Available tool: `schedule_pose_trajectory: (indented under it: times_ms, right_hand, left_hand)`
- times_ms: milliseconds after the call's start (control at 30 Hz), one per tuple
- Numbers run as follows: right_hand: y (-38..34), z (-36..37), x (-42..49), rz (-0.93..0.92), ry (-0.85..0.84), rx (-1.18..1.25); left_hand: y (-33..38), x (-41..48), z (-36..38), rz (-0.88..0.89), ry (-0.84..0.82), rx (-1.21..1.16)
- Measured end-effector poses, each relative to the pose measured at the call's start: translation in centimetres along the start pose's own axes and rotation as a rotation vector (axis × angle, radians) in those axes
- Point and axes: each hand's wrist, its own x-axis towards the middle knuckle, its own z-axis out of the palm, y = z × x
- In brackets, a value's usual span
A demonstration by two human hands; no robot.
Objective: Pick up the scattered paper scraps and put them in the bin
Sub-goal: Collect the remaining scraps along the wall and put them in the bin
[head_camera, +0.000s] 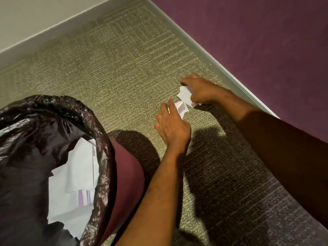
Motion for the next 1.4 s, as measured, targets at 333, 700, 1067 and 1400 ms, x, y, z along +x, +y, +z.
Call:
schedule_pose_trajectory:
  times_ms: [333, 700, 1067, 1400]
  right_hand:
    - [-0.5, 1.5, -0.9, -0.020, 0.083, -0.022]
    - [-0.3, 4.0, -4.0, -0.118, 0.257, -0.069]
    - [-0.6, 6.6, -11.0, -0.061, 0.209, -0.010]
    - [-4.3, 4.5, -18.6, 0.307, -0.029, 0.748]
  left_hand:
    - [0.5, 0.2, 0.5, -0.047, 0.059, 0.000]
    - [-0.2, -0.9, 0.6, -0.036, 0.109, -0.064]
    - [-0.6, -8.1, -0.9, -0.071, -0.028, -0.191]
    - [-0.1, -13.4, -4.9, -0.378, -0.292, -1.011]
